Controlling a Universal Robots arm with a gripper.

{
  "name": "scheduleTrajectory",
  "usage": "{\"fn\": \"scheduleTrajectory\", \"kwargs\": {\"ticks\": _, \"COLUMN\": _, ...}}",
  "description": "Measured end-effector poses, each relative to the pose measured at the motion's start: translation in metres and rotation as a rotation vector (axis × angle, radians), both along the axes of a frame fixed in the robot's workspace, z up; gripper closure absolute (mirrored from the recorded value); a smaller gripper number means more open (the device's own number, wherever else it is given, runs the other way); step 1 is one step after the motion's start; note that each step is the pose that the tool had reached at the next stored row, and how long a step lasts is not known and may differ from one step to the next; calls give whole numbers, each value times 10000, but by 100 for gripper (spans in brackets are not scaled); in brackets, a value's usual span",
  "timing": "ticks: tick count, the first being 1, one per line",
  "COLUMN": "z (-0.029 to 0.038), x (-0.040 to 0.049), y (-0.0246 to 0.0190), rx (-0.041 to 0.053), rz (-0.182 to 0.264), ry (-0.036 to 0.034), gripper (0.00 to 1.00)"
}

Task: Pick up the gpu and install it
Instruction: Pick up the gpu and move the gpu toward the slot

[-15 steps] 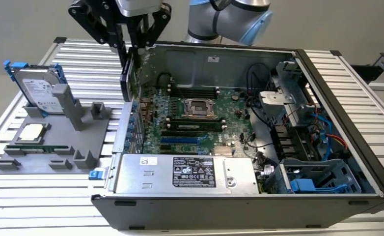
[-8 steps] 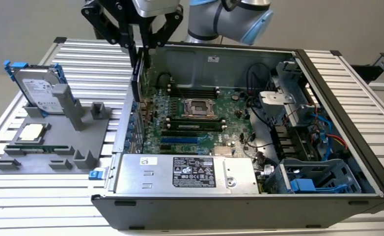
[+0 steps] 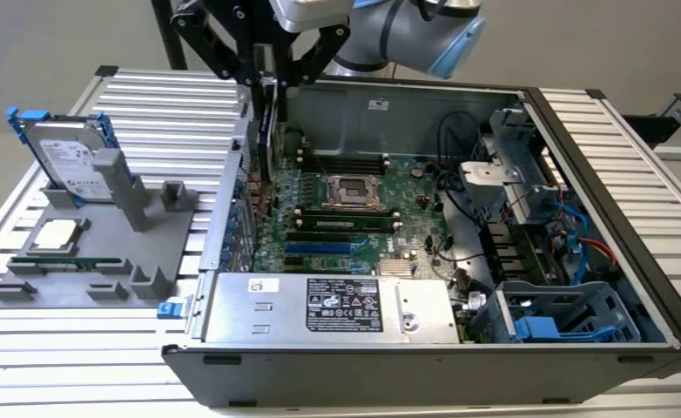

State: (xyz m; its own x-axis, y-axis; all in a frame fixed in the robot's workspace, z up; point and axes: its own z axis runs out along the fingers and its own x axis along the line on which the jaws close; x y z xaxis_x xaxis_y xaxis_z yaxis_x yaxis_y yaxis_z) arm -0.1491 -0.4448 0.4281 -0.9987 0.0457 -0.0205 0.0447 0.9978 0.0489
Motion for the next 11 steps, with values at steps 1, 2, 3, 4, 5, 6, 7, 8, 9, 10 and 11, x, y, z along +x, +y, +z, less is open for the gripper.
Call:
{"fn": "scheduleTrajectory", "kwargs": {"ticks": 1, "z": 0, "x": 24, "y": 0, "rx": 0, "rz": 0, "ry": 0, "gripper": 100}}
{"fn": "scheduleTrajectory", "kwargs": {"ticks": 2, "z": 0, "x": 49, "y": 0, "rx": 0, "rz": 0, "ry": 0, "gripper": 100}}
{"fn": "scheduleTrajectory", "kwargs": {"ticks": 3, "z": 0, "x": 71, "y": 0, "rx": 0, "rz": 0, "ry": 0, "gripper": 100}}
{"fn": "scheduleTrajectory", "kwargs": {"ticks": 4, "z": 0, "x": 95, "y": 0, "rx": 0, "rz": 1, "ry": 1, "gripper": 100}}
{"fn": "scheduleTrajectory", "kwargs": {"ticks": 5, "z": 0, "x": 119, "y": 0, "rx": 0, "rz": 1, "ry": 0, "gripper": 100}}
{"fn": "scheduleTrajectory", "kwargs": {"ticks": 6, "z": 0, "x": 143, "y": 0, "rx": -1, "rz": 1, "ry": 1, "gripper": 100}}
{"fn": "scheduleTrajectory", "kwargs": {"ticks": 7, "z": 0, "x": 167, "y": 0, "rx": -1, "rz": 1, "ry": 1, "gripper": 100}}
{"fn": "scheduleTrajectory", "kwargs": {"ticks": 8, "z": 0, "x": 191, "y": 0, "rx": 0, "rz": 0, "ry": 0, "gripper": 100}}
{"fn": "scheduleTrajectory", "kwargs": {"ticks": 9, "z": 0, "x": 213, "y": 0, "rx": 0, "rz": 0, "ry": 0, "gripper": 100}}
{"fn": "scheduleTrajectory", "kwargs": {"ticks": 10, "z": 0, "x": 235, "y": 0, "rx": 0, "rz": 0, "ry": 0, "gripper": 100}}
{"fn": "scheduleTrajectory", "kwargs": {"ticks": 11, "z": 0, "x": 257, "y": 0, "rx": -1, "rz": 0, "ry": 0, "gripper": 100}}
